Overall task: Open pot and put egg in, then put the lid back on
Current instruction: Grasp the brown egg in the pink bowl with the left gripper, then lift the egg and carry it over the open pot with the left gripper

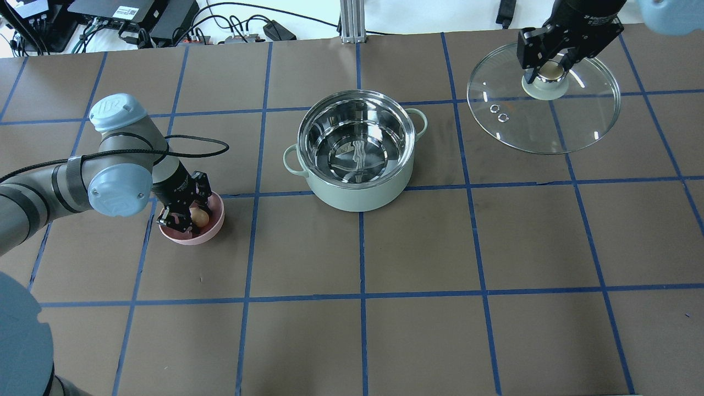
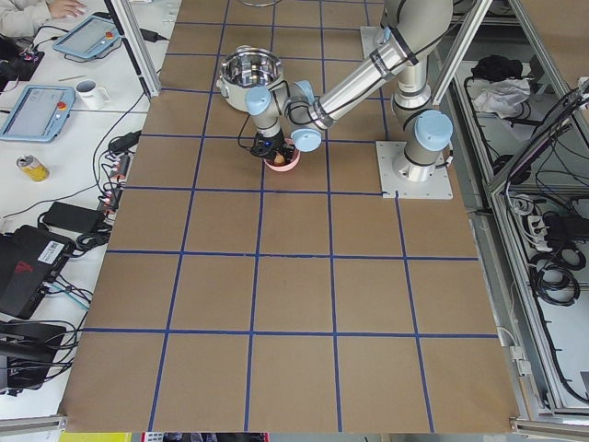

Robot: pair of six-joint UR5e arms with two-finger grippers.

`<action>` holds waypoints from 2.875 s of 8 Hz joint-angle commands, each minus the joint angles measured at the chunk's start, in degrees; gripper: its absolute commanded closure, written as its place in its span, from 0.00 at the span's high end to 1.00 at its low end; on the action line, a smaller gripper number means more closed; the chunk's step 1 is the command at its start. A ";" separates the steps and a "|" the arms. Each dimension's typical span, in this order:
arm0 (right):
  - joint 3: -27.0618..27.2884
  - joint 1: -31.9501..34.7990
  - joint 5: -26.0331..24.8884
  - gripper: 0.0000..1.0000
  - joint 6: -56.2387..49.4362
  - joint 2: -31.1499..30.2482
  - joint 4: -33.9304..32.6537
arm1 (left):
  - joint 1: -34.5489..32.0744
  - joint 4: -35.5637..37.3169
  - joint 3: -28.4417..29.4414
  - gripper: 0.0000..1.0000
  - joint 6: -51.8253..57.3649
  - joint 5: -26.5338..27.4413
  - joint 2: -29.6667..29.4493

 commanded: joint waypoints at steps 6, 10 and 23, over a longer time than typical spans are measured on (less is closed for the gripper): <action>0.18 0.09 -0.16 0.00 0.44 0.03 -0.11 | -1.40 -25.06 20.15 0.00 2.50 -0.03 5.49; 0.61 0.09 0.19 0.00 0.79 0.12 -0.19 | -13.76 -19.66 25.04 0.00 5.90 -0.12 5.67; 1.23 0.18 0.55 0.00 0.79 0.47 -0.81 | -32.34 -5.41 28.29 0.00 27.89 -0.56 -6.80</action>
